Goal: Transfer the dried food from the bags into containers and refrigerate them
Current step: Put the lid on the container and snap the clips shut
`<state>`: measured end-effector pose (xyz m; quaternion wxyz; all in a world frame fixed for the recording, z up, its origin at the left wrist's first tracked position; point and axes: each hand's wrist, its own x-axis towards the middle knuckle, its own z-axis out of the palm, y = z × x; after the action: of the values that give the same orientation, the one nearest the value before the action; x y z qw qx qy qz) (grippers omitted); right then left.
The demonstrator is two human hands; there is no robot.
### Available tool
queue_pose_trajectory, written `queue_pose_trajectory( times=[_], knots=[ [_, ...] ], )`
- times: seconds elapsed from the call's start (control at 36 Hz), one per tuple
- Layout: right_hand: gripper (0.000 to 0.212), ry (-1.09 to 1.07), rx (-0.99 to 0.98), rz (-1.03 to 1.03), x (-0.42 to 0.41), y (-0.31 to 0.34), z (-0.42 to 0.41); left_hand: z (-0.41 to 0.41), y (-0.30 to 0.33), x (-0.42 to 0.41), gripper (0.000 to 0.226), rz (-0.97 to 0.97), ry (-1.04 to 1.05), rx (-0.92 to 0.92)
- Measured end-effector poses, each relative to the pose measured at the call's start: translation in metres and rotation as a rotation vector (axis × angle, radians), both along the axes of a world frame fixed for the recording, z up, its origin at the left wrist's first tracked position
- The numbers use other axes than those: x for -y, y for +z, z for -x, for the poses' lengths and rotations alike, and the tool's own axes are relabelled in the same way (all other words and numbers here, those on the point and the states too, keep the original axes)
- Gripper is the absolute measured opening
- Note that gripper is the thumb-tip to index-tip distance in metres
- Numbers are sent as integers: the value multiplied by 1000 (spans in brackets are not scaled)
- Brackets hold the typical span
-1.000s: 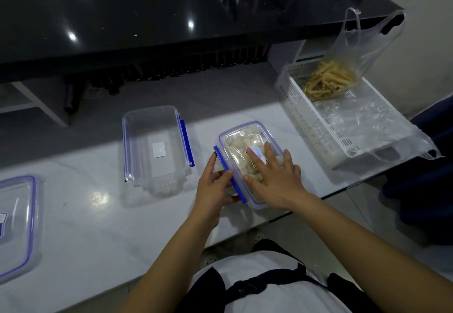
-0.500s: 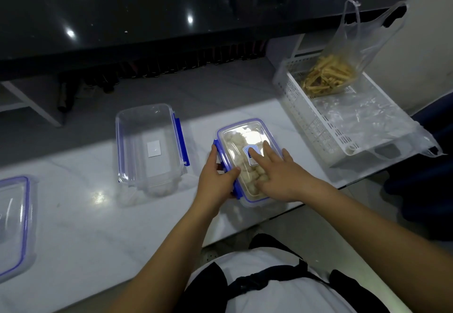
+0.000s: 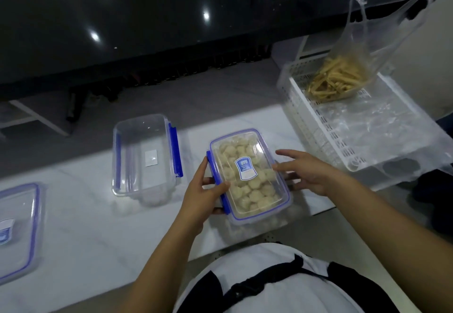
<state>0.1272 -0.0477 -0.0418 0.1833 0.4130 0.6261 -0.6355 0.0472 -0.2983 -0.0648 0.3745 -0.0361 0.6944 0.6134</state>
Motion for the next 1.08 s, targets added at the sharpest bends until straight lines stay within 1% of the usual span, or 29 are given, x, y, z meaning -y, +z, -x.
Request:
queue_pose_trajectory(
  times=[0.06,0.17,0.22,0.31,0.36,0.53,0.64,0.72,0.81,0.86,0.89,0.94,1.0,1.06,1.08],
  knots=[
    [52,58,3,-51,-6,0,2,-1,2,0,76,11,9,4],
    [34,93,-68,-152,-2,4,6,-4,4,-1,74,42,30,-9],
    [37,108,-110,-251,5,6,5,-5,5,-2,74,58,45,-9],
    [45,214,-150,-462,14,9,2,-3,5,-4,74,79,55,-9],
    [46,261,-159,-536,18,10,1,-2,6,-6,74,90,56,-10],
    [42,272,-172,-536,12,10,6,1,6,-15,74,127,69,-15],
    [34,284,-163,-565,3,10,17,8,5,-27,74,127,73,-25],
    [35,300,-164,-591,-6,11,26,16,6,-36,73,117,58,-44],
    [45,264,-191,-539,-15,13,29,21,9,-41,72,93,69,-47],
    [60,247,-213,-525,-17,14,25,19,10,-44,70,87,82,-80],
    [67,264,-235,-552,-17,14,20,15,11,-44,70,93,72,-122],
    [78,395,-287,-674,-17,17,8,5,12,-42,82,136,-22,-276],
    [87,657,-292,-839,-17,19,-6,-8,12,-32,100,213,-206,-433],
    [96,896,-221,-969,-17,15,-18,-18,8,-21,117,293,-374,-519],
    [98,965,-175,-1007,-16,12,-22,-22,6,-17,121,325,-427,-538]
  ],
)
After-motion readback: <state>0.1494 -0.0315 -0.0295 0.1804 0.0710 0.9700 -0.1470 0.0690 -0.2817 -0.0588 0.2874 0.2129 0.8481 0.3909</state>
